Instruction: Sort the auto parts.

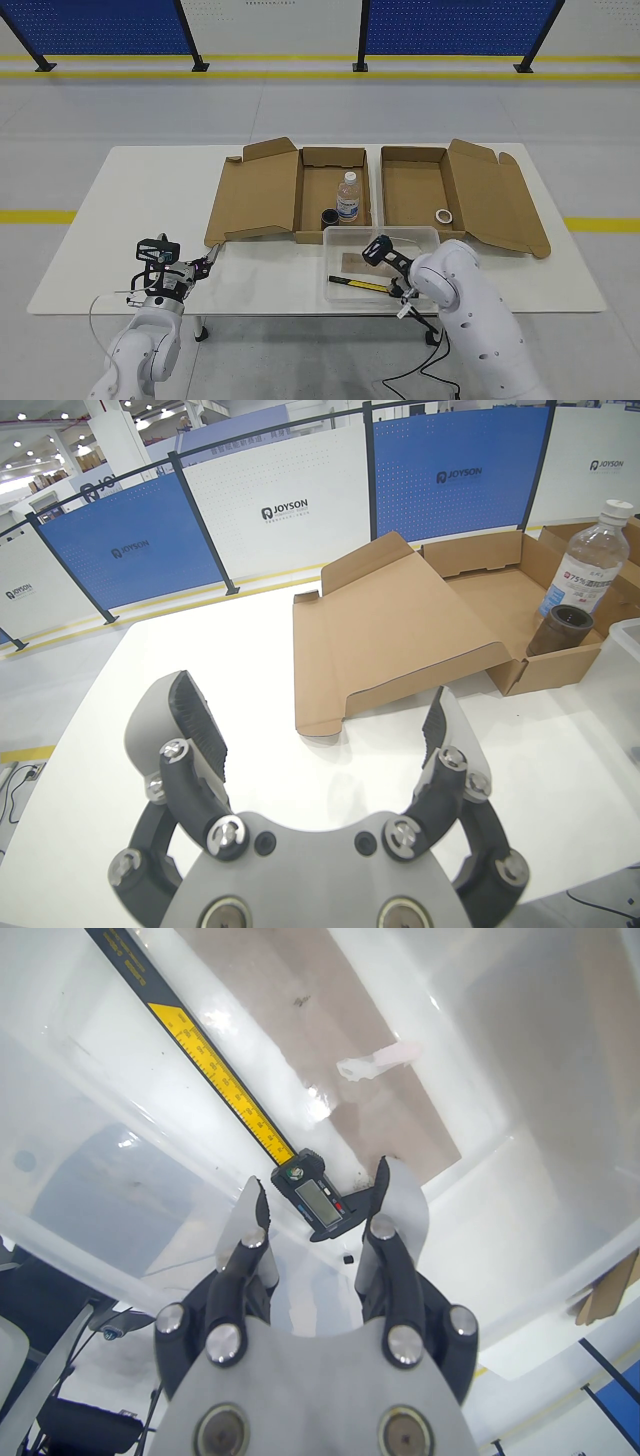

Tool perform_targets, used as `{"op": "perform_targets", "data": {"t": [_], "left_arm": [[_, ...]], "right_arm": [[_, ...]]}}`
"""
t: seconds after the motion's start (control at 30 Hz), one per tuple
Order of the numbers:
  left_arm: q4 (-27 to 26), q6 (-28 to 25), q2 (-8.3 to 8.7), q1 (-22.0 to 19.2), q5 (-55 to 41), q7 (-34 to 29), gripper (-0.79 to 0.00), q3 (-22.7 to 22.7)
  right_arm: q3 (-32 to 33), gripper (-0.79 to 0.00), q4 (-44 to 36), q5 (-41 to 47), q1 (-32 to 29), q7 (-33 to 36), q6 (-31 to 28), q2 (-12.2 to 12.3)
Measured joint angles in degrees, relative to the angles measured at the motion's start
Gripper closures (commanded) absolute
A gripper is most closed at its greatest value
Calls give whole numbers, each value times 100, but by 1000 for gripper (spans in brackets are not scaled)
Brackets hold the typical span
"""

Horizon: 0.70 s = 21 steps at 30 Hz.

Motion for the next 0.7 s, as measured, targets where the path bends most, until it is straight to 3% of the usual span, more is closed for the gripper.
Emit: {"op": "perform_targets", "data": {"t": [0.7], "left_arm": [[0,0,0,0,0,0,-785,0]], "right_arm": [[-392,-406,528,-166,204,-251,113,26]]}}
